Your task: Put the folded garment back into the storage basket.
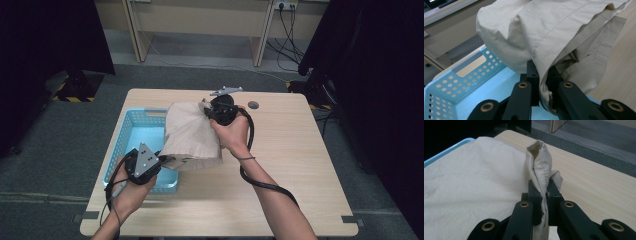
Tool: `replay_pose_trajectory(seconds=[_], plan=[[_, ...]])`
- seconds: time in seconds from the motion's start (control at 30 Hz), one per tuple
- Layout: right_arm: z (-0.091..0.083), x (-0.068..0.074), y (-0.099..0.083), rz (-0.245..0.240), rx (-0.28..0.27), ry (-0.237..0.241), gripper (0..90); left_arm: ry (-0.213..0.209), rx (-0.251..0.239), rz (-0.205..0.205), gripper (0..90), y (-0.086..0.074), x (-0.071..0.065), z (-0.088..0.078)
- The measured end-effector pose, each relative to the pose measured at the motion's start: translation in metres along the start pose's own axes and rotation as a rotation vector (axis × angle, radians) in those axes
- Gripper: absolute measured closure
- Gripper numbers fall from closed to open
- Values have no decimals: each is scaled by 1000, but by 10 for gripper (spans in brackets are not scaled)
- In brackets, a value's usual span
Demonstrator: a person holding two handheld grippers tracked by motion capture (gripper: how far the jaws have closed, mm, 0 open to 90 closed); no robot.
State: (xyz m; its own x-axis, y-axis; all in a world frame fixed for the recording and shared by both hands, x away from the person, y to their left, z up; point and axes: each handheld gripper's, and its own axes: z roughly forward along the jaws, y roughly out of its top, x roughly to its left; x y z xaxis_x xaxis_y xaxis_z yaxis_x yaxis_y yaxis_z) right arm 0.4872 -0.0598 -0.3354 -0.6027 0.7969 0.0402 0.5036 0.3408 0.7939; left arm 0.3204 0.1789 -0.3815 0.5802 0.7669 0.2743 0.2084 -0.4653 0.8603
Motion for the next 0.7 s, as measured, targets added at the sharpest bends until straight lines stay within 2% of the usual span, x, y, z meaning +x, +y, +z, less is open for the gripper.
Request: replay_pose_trajectory(seconds=[0.7], plan=[[10, 15, 4, -7, 3, 20, 858, 20, 7, -15, 847, -10, 10, -10]])
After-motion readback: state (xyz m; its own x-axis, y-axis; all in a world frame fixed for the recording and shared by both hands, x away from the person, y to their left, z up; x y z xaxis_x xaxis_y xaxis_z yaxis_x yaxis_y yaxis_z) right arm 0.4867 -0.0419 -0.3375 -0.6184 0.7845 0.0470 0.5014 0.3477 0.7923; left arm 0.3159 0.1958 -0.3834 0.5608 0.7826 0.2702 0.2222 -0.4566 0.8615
